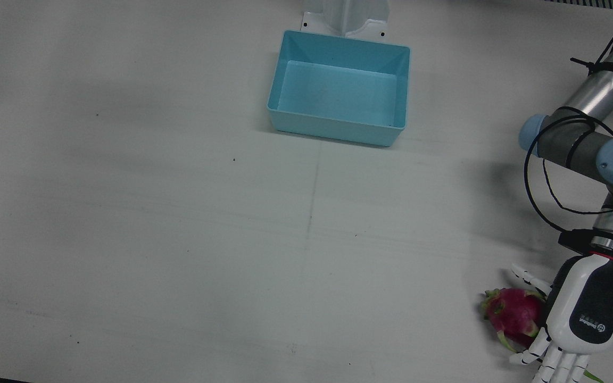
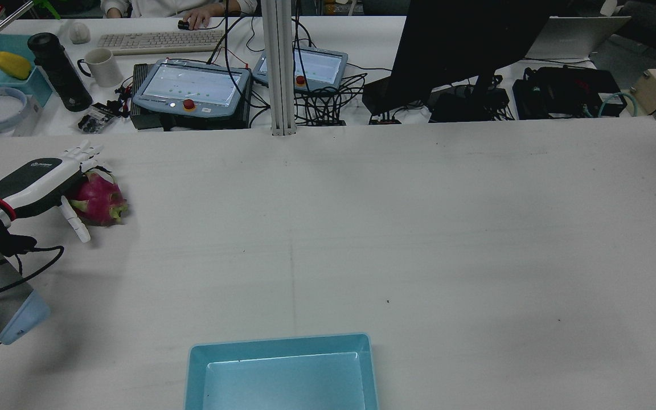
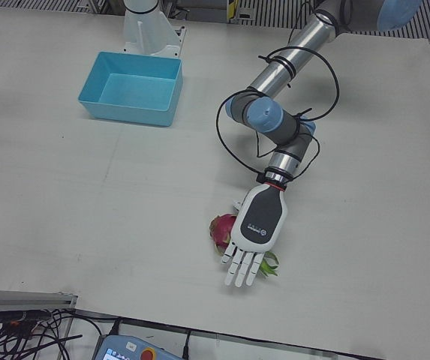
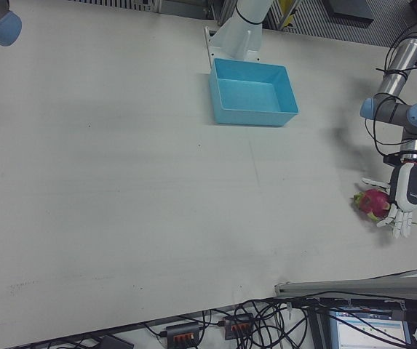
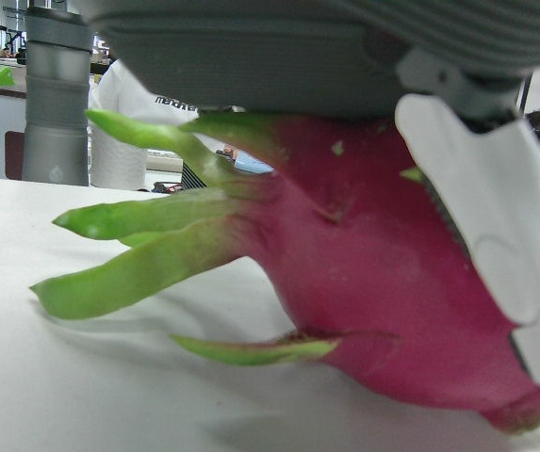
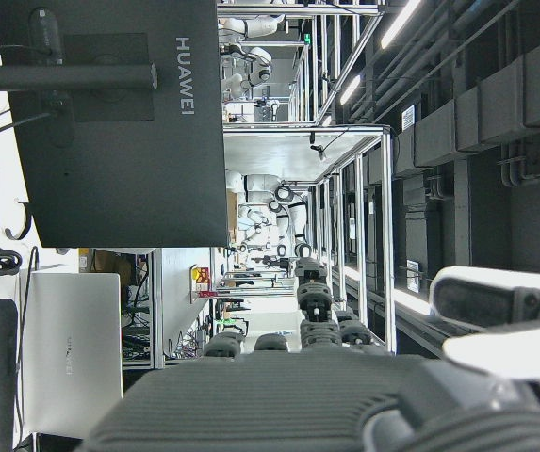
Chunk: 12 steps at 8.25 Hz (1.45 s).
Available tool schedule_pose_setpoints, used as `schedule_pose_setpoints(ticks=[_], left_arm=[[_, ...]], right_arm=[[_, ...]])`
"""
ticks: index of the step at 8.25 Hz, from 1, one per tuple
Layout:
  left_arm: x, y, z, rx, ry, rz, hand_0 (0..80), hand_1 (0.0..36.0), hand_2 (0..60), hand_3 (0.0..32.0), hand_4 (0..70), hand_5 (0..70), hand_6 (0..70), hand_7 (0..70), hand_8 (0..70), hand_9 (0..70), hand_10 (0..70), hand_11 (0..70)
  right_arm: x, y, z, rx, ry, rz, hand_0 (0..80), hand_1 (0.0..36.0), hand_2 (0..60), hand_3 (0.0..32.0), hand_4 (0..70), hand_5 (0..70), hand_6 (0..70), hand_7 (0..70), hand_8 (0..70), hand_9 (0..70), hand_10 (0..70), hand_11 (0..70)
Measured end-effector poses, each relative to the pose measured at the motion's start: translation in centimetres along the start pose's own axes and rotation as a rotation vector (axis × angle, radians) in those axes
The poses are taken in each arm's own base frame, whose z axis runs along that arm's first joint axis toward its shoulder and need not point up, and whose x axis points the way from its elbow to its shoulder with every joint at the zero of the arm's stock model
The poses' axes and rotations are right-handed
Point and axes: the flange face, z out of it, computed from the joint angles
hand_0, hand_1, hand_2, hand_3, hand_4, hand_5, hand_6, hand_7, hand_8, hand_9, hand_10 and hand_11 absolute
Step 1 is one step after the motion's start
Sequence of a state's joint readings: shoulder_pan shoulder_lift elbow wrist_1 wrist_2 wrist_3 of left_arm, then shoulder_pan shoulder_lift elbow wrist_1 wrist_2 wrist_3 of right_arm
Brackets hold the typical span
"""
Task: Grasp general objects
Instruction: 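Close the left hand's fingers around the pink dragon fruit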
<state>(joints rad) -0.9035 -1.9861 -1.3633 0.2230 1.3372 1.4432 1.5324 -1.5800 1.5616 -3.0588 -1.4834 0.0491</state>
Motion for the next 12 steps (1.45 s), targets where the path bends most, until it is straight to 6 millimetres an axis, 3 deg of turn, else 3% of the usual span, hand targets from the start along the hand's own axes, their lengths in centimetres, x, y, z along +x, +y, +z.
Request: schedule_pose_setpoints(ticks=[1, 2, 3, 4, 5, 6, 7, 8, 10, 12], left_arm=[[-0.3, 0.3, 0.0, 0.004, -0.001, 0.001, 50.3, 19.9, 18.4, 0.0, 5.9, 33.5, 0.4, 12.6, 0.0, 1.1, 4.0, 7.9], [-0.5, 0.5, 0.1, 0.007, -0.001, 0.001, 49.7, 20.4, 28.8, 0.0, 10.9, 45.5, 8.1, 24.2, 0.8, 4.5, 9.6, 15.9], [-0.5, 0.5, 0.1, 0.010, -0.001, 0.001, 46.3, 21.7, 60.0, 0.0, 21.5, 69.8, 23.5, 42.6, 14.4, 24.2, 21.1, 32.0], [-0.5, 0.6, 0.1, 0.012, 0.002, -0.001, 43.8, 18.6, 60.0, 0.0, 31.0, 70.0, 38.1, 58.7, 32.2, 47.0, 34.9, 50.1], [-0.5, 0.5, 0.2, 0.018, 0.007, -0.003, 41.3, 19.3, 60.0, 0.0, 32.6, 70.0, 45.9, 69.4, 42.6, 59.8, 42.4, 59.9], [-0.5, 0.4, 0.2, 0.032, 0.011, -0.004, 36.0, 18.0, 60.0, 0.0, 31.4, 70.0, 50.0, 70.0, 47.6, 67.1, 51.4, 70.0], [-0.5, 0.3, 0.2, 0.044, 0.013, -0.005, 26.8, 17.8, 60.0, 0.0, 31.0, 70.0, 52.7, 70.0, 51.1, 70.0, 55.8, 70.0], [-0.5, 0.2, 0.1, 0.050, 0.014, -0.006, 25.8, 18.2, 60.0, 0.0, 29.9, 70.0, 52.4, 70.0, 51.1, 70.0, 56.6, 70.0], [-0.2, -0.2, 0.1, 0.060, 0.023, -0.015, 30.2, 18.1, 60.0, 0.0, 29.1, 70.0, 49.4, 70.0, 48.3, 68.2, 56.1, 70.0], [2.4, -1.0, -0.2, 0.071, 0.061, -0.036, 33.7, 19.9, 60.0, 0.0, 29.0, 70.0, 49.8, 70.0, 48.3, 68.0, 56.3, 70.0]], right_arm=[[0.0, 0.0, 0.0, 0.000, 0.000, 0.000, 0.0, 0.0, 0.0, 0.0, 0.0, 0.0, 0.0, 0.0, 0.0, 0.0, 0.0, 0.0], [0.0, 0.0, 0.0, 0.000, 0.000, 0.001, 0.0, 0.0, 0.0, 0.0, 0.0, 0.0, 0.0, 0.0, 0.0, 0.0, 0.0, 0.0], [0.0, 0.0, 0.0, 0.000, 0.000, 0.001, 0.0, 0.0, 0.0, 0.0, 0.0, 0.0, 0.0, 0.0, 0.0, 0.0, 0.0, 0.0], [0.0, 0.0, 0.0, 0.000, 0.000, 0.001, 0.0, 0.0, 0.0, 0.0, 0.0, 0.0, 0.0, 0.0, 0.0, 0.0, 0.0, 0.0], [0.0, 0.0, 0.0, 0.000, 0.000, 0.000, 0.0, 0.0, 0.0, 0.0, 0.0, 0.0, 0.0, 0.0, 0.0, 0.0, 0.0, 0.0], [0.0, 0.0, 0.0, 0.000, 0.000, 0.000, 0.0, 0.0, 0.0, 0.0, 0.0, 0.0, 0.0, 0.0, 0.0, 0.0, 0.0, 0.0], [0.0, 0.0, 0.0, 0.000, 0.000, 0.000, 0.0, 0.0, 0.0, 0.0, 0.0, 0.0, 0.0, 0.0, 0.0, 0.0, 0.0, 0.0], [0.0, 0.0, 0.0, 0.000, 0.000, 0.000, 0.0, 0.0, 0.0, 0.0, 0.0, 0.0, 0.0, 0.0, 0.0, 0.0, 0.0, 0.0], [0.0, 0.0, 0.0, 0.000, 0.000, 0.000, 0.0, 0.0, 0.0, 0.0, 0.0, 0.0, 0.0, 0.0, 0.0, 0.0, 0.0, 0.0], [0.0, 0.0, 0.0, 0.000, 0.000, 0.000, 0.0, 0.0, 0.0, 0.0, 0.0, 0.0, 0.0, 0.0, 0.0, 0.0, 0.0, 0.0]])
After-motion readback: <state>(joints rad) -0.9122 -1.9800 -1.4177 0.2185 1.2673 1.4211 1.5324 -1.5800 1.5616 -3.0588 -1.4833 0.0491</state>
